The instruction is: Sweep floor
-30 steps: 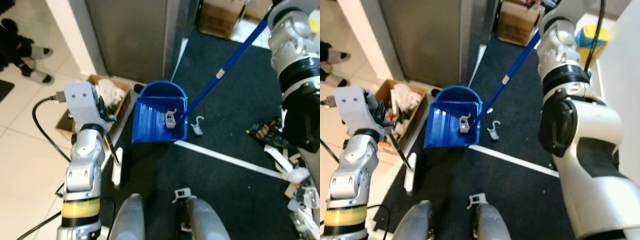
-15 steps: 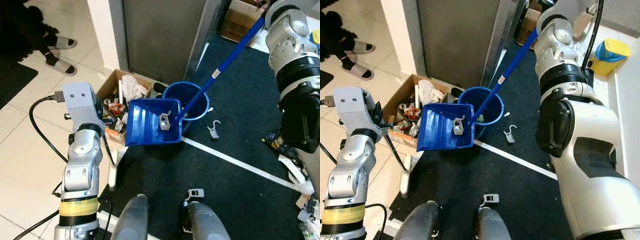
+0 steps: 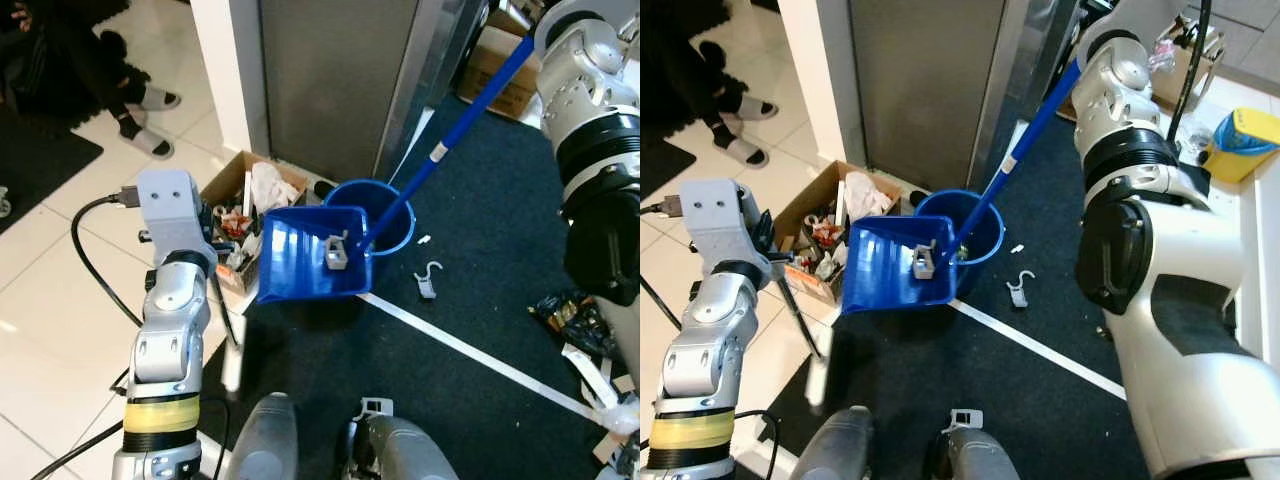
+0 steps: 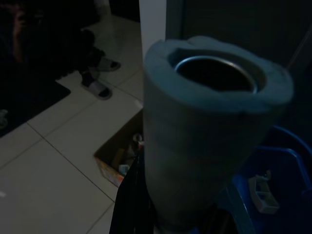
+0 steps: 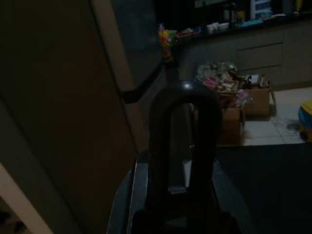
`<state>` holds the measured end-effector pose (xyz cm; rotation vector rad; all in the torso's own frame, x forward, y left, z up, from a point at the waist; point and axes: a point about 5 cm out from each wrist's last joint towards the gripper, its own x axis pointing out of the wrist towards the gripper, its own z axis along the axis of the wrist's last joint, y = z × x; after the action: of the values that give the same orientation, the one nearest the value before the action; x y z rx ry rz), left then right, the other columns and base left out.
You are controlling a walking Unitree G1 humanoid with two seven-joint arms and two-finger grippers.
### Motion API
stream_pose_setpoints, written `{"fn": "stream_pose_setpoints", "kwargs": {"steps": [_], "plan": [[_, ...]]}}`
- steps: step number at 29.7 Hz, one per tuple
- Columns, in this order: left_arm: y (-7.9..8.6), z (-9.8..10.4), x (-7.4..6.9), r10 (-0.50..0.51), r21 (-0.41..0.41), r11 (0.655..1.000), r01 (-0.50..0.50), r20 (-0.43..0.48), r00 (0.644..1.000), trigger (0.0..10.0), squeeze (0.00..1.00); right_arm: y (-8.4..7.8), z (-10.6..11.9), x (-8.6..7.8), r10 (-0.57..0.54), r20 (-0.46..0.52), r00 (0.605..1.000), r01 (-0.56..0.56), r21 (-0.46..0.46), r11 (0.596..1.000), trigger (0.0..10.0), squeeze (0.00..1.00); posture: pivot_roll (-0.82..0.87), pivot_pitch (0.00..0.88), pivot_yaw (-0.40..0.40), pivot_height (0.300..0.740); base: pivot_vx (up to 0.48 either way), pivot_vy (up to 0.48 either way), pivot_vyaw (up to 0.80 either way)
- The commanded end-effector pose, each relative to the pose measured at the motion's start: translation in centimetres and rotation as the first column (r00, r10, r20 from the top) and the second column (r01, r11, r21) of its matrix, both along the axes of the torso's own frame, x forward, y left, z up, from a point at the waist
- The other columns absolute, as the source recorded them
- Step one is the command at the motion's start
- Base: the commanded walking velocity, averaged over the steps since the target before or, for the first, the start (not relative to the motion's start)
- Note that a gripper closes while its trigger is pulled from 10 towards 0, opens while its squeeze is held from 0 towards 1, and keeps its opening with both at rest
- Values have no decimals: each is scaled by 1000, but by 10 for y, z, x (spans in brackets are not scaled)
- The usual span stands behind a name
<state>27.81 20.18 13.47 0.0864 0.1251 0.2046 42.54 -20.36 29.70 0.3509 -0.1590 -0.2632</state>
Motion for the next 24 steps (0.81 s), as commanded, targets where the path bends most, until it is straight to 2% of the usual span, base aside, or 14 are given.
{"fn": "stream_pose_setpoints", "kwargs": {"steps": [1, 24], "plan": [[-2, 6, 1, -10, 7, 1000, 9, 37, 999, 10000, 0, -4, 9, -1, -18, 37, 999, 17, 17, 1000, 10000, 0, 188, 34, -84, 740, 0, 0, 0], [0, 8, 1, 5, -5, 1000, -5, 51, 999, 10000, 0, -4, 5, -1, -17, 29, 999, 17, 14, 1000, 10000, 0, 187, 39, -81, 740, 0, 0, 0]]}}
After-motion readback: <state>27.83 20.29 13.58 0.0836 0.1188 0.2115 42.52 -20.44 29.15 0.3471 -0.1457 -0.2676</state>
